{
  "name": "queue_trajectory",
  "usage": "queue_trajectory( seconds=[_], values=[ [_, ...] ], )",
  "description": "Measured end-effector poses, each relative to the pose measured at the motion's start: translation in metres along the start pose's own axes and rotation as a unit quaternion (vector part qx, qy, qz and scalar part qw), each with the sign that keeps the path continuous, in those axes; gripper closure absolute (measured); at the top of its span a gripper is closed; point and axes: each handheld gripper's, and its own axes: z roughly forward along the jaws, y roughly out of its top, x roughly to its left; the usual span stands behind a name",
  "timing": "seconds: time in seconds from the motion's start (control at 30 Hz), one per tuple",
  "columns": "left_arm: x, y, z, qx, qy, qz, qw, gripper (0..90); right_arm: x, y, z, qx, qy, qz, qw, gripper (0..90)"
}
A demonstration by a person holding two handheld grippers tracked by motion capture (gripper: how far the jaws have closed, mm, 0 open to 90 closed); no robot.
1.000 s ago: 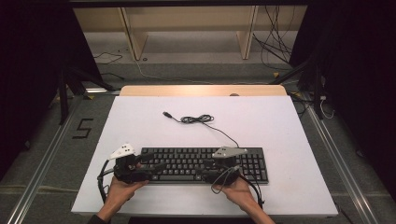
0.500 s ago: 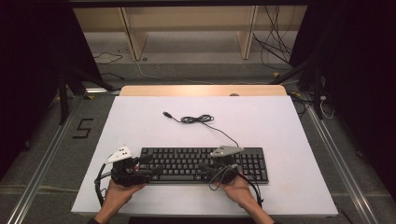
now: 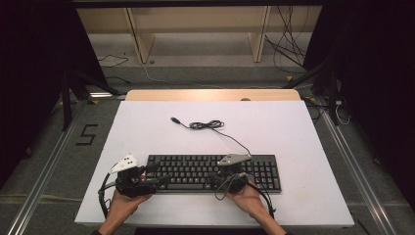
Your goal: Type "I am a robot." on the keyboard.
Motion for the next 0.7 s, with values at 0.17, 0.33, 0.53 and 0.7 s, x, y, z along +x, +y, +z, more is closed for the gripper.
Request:
queue_trajectory(
  seconds=[0.17,0.33,0.53,0.7],
  values=[
    [0.0,0.0,0.001,0.003,-0.001,0.001,1.0,26.6,0.001,-0.001,0.003,0.004,-0.001,-0.003,1.0,90.0],
    [0.0,0.0,0.0,0.003,-0.001,0.001,1.0,26.6,0.001,-0.001,0.007,0.01,-0.003,-0.004,0.9999,90.0],
    [0.0,0.0,0.001,0.004,-0.001,0.004,1.0,26.6,0.003,-0.004,0.01,0.012,-0.011,-0.016,0.9997,90.0],
    [0.0,0.0,0.001,0.003,-0.001,0.004,1.0,26.6,0.005,-0.004,0.01,0.012,-0.016,-0.019,0.9996,90.0]
  ],
)
